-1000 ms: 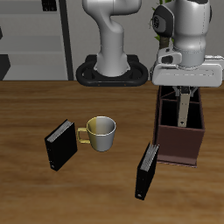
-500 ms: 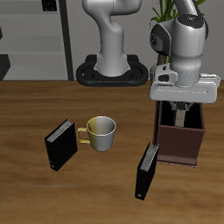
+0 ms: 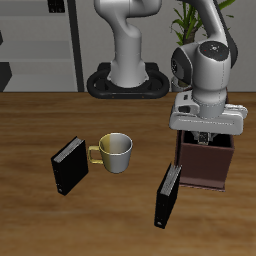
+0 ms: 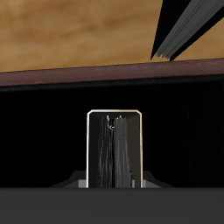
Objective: Place the yellow book into the left desk caddy's right compartment
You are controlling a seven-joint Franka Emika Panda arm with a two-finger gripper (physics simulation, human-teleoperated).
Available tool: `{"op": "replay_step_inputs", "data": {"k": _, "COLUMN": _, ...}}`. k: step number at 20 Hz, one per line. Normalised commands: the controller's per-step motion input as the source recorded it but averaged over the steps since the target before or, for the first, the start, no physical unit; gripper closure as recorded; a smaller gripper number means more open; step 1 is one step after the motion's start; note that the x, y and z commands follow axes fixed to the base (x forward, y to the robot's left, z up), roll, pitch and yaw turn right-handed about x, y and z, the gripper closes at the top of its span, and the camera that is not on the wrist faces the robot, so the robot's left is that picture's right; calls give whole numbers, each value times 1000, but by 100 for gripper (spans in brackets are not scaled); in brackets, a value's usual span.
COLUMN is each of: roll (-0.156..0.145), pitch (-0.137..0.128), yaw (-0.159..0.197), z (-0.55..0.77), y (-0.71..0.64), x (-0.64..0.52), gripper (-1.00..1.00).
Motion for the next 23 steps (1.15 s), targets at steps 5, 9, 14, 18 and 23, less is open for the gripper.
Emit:
{"op": "replay_step_inputs", "data": {"k": 5, "roll": -22, "pitch": 56, "yaw": 13, "z": -393, "y": -58, "x": 82, "gripper": 100}}
{"op": "replay_step_inputs", "data": {"k": 9, "roll": -10, "pitch": 29, "yaw": 16, "z": -44, "y": -63, "x": -8, "gripper": -100}}
{"op": "replay_step_inputs", "data": {"k": 14, "roll": -7, "pitch": -15, "yaw": -24, "z": 195, "y": -148, "x": -43, "gripper": -100}}
{"op": "replay_step_inputs", "data": {"k": 18, "roll": -6, "pitch": -46, "yaw": 10, "z": 307, "y": -184, "x": -102, "gripper": -100}}
{"op": "replay_step_inputs", "data": {"k": 23, "roll": 11, "pitch": -28, "yaw": 16, "z": 357, "y": -248, "x": -235, "gripper": -100}}
